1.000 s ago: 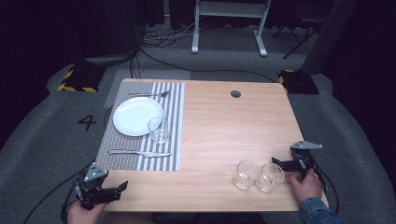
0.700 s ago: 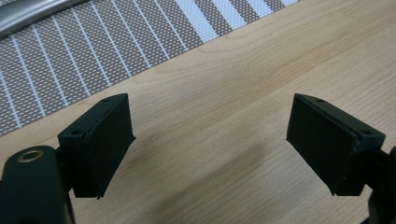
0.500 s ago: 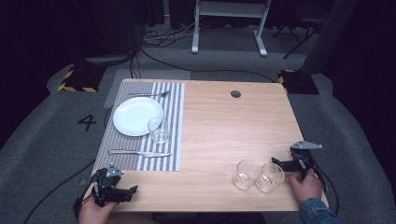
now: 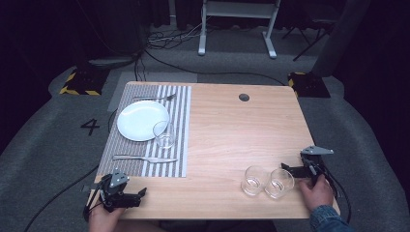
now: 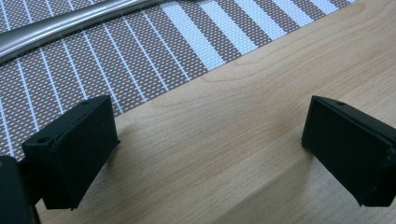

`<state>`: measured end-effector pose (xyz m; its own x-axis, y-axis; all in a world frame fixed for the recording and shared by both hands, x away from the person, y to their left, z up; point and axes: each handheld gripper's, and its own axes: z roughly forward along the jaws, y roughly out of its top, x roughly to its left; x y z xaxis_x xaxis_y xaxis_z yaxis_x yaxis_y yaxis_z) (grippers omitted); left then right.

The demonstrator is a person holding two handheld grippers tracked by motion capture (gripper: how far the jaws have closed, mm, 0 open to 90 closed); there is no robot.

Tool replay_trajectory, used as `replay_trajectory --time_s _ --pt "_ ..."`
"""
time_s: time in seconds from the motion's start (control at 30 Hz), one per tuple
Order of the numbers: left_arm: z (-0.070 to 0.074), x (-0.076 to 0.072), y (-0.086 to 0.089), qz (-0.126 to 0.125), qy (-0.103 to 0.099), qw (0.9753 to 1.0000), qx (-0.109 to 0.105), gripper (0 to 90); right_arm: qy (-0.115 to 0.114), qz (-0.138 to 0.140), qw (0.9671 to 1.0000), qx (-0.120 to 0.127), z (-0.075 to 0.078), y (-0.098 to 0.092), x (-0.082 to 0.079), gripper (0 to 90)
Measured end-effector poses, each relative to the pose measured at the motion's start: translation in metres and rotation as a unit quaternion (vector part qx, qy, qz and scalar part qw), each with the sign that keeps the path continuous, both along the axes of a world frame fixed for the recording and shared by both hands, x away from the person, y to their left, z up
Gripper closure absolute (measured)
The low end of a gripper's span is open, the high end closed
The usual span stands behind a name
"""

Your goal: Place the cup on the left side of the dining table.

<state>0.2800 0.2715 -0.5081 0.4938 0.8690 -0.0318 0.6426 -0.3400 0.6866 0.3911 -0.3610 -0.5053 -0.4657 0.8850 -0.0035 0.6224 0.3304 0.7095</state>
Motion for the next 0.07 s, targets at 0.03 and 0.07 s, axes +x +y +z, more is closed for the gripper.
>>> replay_trajectory --time_s 0.03,0.07 --pt "0.0 0.0 0.0 0.0 0.0 1.0 0.0 3.6 0.0 0.0 1.0 0.0 0.0 0.0 0.0 0.5" --pt "0.0 0.0 0.0 0.0 0.0 1.0 0.0 3.6 0.0 0.0 1.0 0.0 0.0 0.0 0.0 0.5"
